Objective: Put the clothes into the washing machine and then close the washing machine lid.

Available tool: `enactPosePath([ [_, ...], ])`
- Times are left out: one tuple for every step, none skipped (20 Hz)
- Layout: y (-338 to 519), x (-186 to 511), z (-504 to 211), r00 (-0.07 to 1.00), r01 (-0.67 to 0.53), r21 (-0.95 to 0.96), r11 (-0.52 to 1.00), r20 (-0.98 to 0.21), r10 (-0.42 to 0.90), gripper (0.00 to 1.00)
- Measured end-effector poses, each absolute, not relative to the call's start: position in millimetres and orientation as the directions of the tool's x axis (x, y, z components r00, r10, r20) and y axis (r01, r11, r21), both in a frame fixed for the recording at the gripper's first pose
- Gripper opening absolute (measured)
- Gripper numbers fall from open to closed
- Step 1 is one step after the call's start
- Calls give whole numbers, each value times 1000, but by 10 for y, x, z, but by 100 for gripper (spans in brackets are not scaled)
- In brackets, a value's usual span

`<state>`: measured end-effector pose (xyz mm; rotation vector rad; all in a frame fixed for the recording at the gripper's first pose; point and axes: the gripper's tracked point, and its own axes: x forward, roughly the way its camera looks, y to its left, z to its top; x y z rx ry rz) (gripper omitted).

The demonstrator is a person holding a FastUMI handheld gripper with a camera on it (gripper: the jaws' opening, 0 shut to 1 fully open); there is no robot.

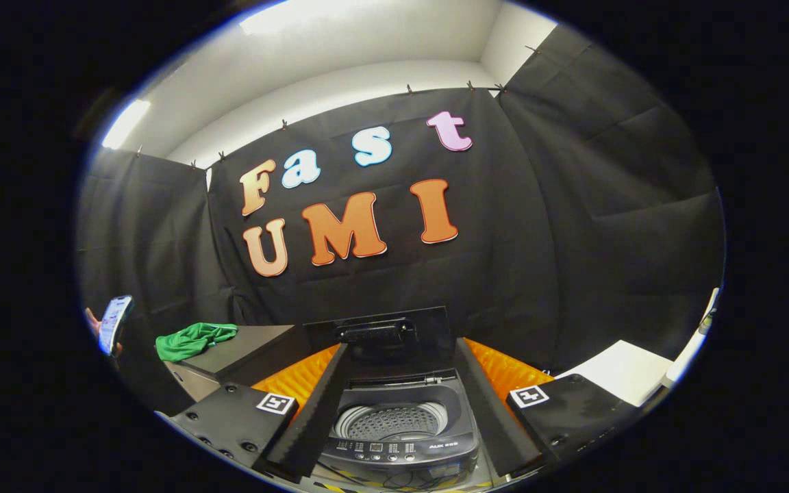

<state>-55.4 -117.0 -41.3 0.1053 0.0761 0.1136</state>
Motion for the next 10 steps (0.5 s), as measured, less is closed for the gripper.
enactPosePath([
  [-1247, -567, -383, 991, -107, 106, 989, -68, 115, 98],
  [-1312, -571, -387, 991, -104, 94, 990, -69, 111, 98],
  [-1371, -578, -377, 992, -103, 80, 991, -67, 108, 98],
  [-1409, -574, -364, 992, -104, 75, 992, -62, 109, 98],
  [-1418, -575, -353, 992, -110, 88, 990, -56, 115, 98],
  [-1427, -561, -334, 992, -107, 106, 989, -52, 113, 98],
  [-1437, -568, -341, 993, -104, 116, 988, -49, 110, 98],
  [-1451, -568, -331, 994, -98, 111, 989, -43, 103, 98],
  [-1462, -571, -327, 994, -91, 94, 991, -45, 95, 98],
  [-1444, -585, -322, 994, -87, 77, 993, -53, 91, 98],
])
